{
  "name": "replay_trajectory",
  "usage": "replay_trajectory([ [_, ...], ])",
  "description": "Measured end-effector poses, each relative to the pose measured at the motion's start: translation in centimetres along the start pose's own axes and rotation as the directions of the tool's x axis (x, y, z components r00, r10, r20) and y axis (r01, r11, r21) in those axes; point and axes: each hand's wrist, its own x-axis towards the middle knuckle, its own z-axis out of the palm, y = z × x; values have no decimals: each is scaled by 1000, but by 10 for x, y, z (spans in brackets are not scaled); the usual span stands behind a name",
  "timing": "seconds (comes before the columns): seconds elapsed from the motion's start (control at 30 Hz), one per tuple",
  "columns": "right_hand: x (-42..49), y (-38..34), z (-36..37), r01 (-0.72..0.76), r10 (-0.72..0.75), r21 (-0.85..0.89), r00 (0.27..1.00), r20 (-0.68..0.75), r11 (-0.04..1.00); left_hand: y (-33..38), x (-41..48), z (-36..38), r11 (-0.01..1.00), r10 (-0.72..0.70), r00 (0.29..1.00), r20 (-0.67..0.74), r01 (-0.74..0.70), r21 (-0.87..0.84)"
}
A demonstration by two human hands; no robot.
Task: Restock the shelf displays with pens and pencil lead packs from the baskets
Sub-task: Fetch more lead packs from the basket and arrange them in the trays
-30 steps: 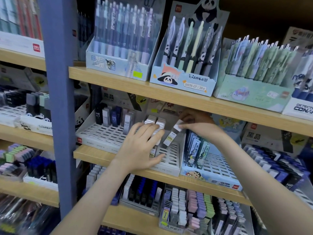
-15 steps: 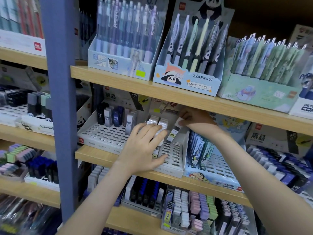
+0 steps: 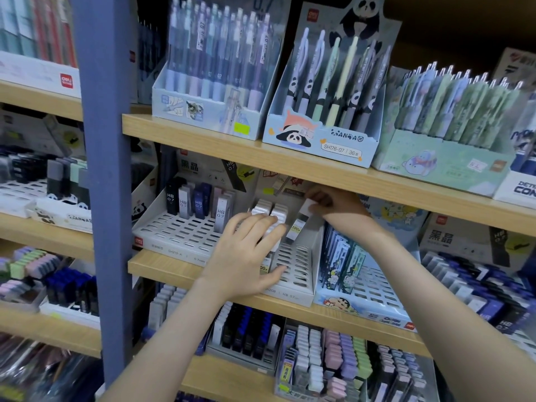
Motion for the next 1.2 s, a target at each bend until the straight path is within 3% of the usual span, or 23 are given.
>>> replay_trajectory([
  [0.5, 7, 3, 1, 37, -39, 38, 996, 75, 999, -1, 0, 1, 1000, -4, 1000, 8, 4, -3],
  [0.77, 12, 8, -2, 41, -36, -34, 990, 140, 999, 0, 0, 1, 1000, -3, 1000, -3, 3, -4],
  [1.03, 7, 3, -1, 135, -84, -245, 975, 207, 960, 0, 0, 0, 1000, -4, 1000, 2, 4, -2],
  [1.2, 2, 0, -3, 106, -65, -187, 974, 216, 977, 0, 0, 0, 1000, -6, 1000, 4, 6, 0],
])
